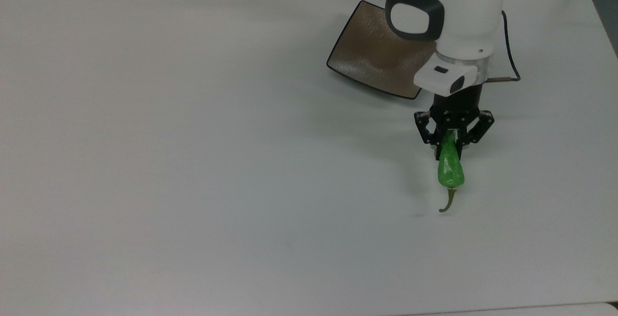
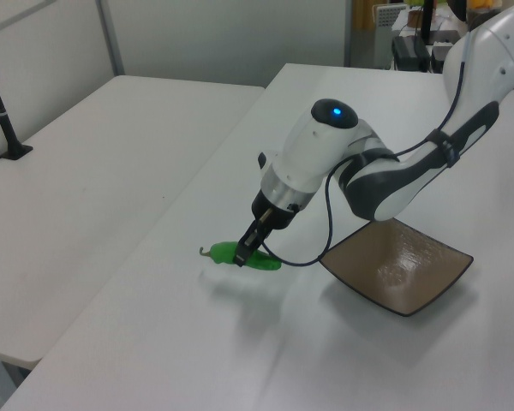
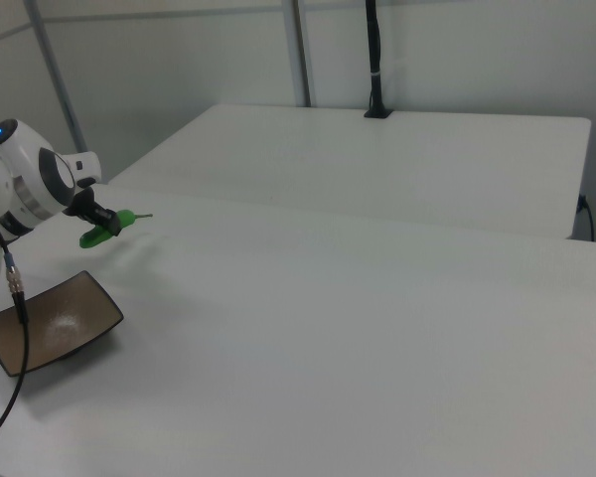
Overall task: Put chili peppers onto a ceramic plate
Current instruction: 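Lift the held chili pepper and carry it over the brown plate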
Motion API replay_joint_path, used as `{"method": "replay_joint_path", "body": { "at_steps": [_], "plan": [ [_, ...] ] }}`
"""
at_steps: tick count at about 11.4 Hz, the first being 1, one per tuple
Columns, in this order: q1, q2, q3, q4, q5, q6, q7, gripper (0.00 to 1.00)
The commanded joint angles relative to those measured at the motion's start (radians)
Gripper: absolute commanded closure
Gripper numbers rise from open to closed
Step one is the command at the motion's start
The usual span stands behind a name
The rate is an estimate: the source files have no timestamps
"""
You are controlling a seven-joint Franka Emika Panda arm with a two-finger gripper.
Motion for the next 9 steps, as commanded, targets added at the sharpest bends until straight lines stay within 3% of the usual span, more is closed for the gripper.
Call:
{"method": "replay_joint_path", "body": {
  "at_steps": [1,7,9],
  "plan": [
    [-0.037,-0.173,0.01,-0.179,0.078,-0.018,-0.061,0.76],
    [-0.048,-0.398,0.012,-0.388,0.318,-0.162,-0.326,0.76],
    [-0.048,-0.452,0.012,-0.448,0.349,-0.17,-0.351,0.76]
  ]
}}
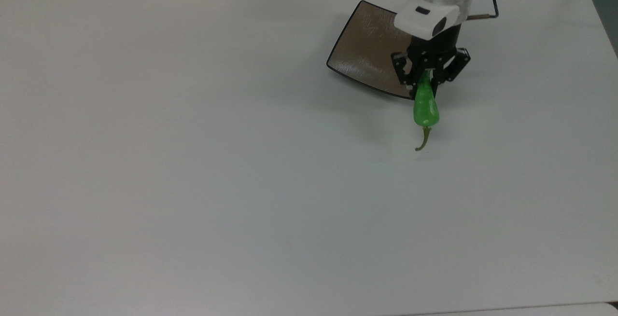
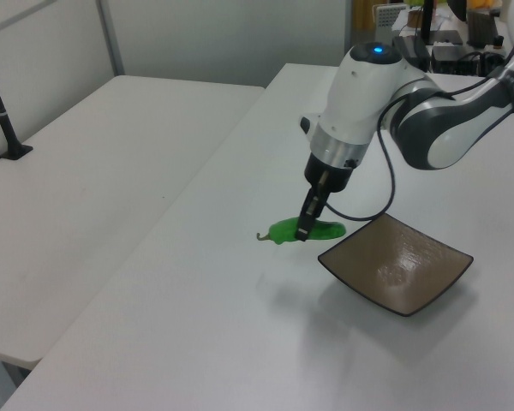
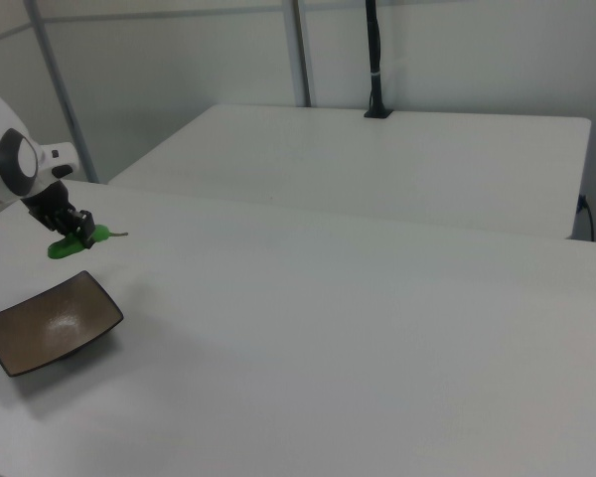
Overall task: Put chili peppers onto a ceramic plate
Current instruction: 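Lift the held chili pepper and carry it over the brown plate, then lower the chili pepper onto the plate and open the gripper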
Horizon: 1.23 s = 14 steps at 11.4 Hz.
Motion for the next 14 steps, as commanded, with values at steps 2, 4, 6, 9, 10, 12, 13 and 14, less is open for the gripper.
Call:
{"method": "replay_joint_path", "body": {
  "at_steps": [2,4,6,9,10,12,13,14],
  "plan": [
    [-0.014,-0.159,0.008,-0.161,0.051,-0.048,-0.049,0.76],
    [-0.014,-0.216,0.007,-0.198,0.08,-0.109,-0.049,0.76],
    [-0.013,-0.248,0.007,-0.221,0.098,-0.149,-0.049,0.74],
    [-0.011,-0.267,0.008,-0.223,0.104,-0.234,-0.051,0.58],
    [-0.011,-0.268,0.008,-0.223,0.104,-0.244,-0.051,0.55],
    [-0.01,-0.267,0.013,-0.222,0.104,-0.246,-0.051,0.0],
    [-0.011,-0.267,0.014,-0.217,0.104,-0.246,-0.051,0.0],
    [-0.011,-0.267,0.014,-0.215,0.106,-0.246,-0.051,0.0]
  ]
}}
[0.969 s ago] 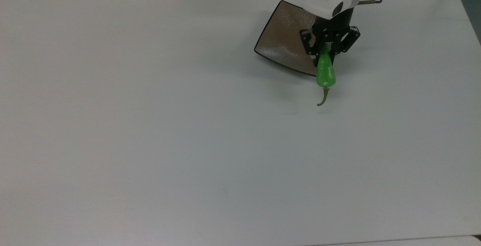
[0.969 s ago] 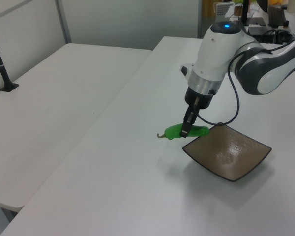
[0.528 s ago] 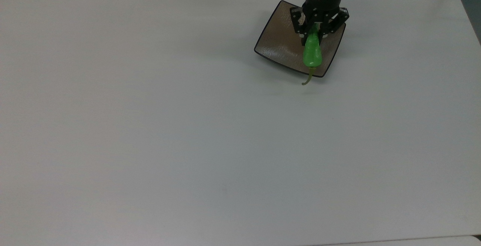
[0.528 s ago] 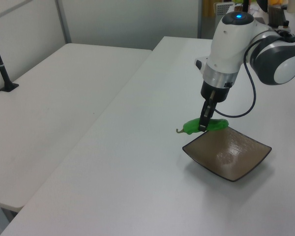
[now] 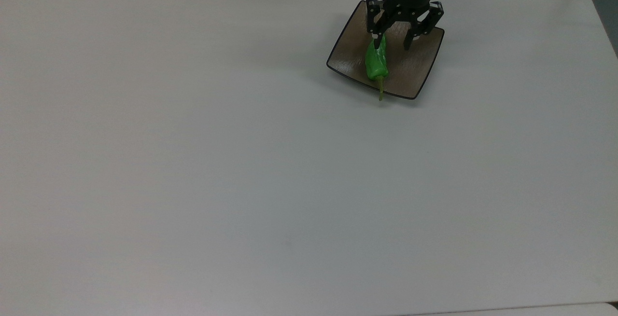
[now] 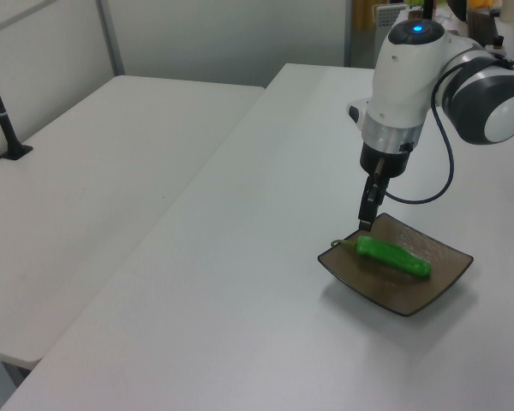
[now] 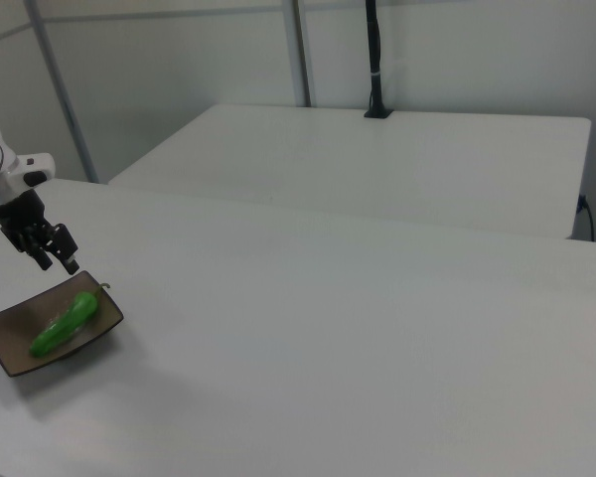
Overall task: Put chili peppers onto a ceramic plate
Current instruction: 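Lower the chili pepper onto the plate and open the gripper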
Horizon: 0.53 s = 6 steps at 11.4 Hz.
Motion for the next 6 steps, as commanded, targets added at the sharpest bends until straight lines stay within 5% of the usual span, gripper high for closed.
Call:
{"method": "replay_joint_path", "body": {
  "at_steps": [1,6],
  "plan": [
    [-0.011,-0.034,0.011,-0.019,0.028,-0.018,-0.028,0.0],
    [-0.066,-0.048,0.009,0.0,0.069,-0.176,-0.254,0.0]
  ]
}}
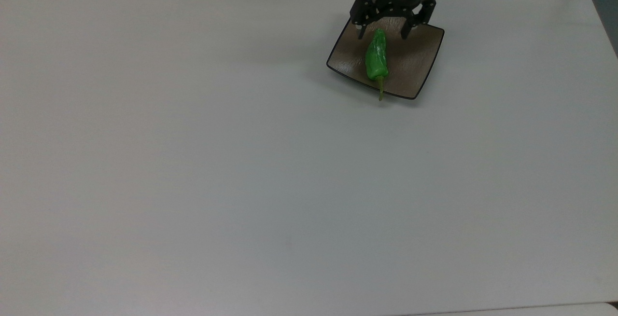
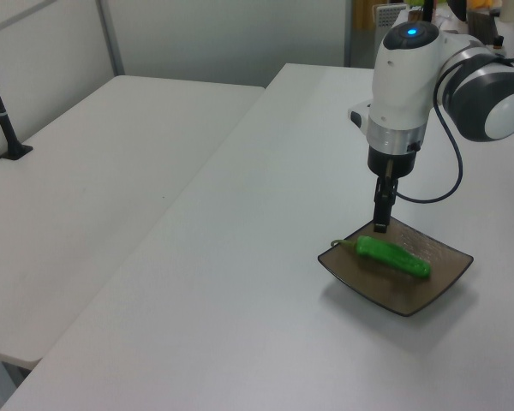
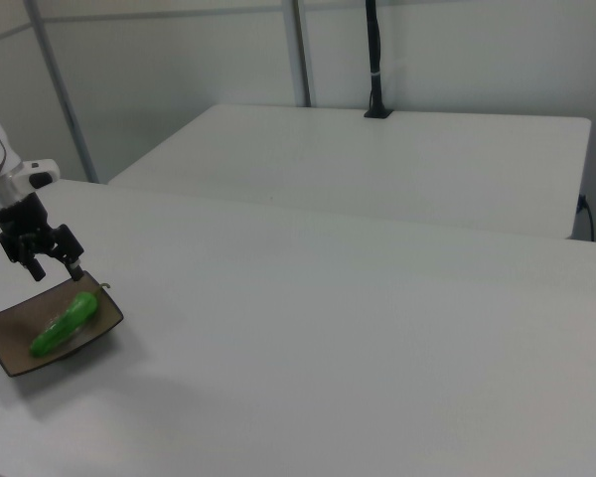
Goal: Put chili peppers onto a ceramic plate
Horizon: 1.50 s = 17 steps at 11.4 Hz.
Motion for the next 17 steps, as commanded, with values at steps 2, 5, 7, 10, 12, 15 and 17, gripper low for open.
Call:
{"method": "replay_joint_path", "body": {
  "at_steps": [2,5,7,10,12,15,17],
  "plan": [
    [-0.115,-0.067,0.007,-0.006,0.062,-0.069,-0.209,0.0],
    [-0.175,-0.112,-0.077,-0.003,0.071,-0.071,-0.237,0.0],
    [-0.177,-0.132,-0.137,0.01,0.144,-0.074,-0.275,0.0],
    [-0.224,-0.132,-0.171,0.036,0.192,-0.086,-0.294,0.0],
    [-0.241,-0.124,-0.18,0.036,0.216,-0.085,-0.38,0.0],
    [-0.241,-0.126,-0.219,0.034,0.245,-0.085,-0.401,0.0],
    [-0.247,-0.122,-0.23,0.036,0.255,-0.076,-0.404,0.0]
  ]
}}
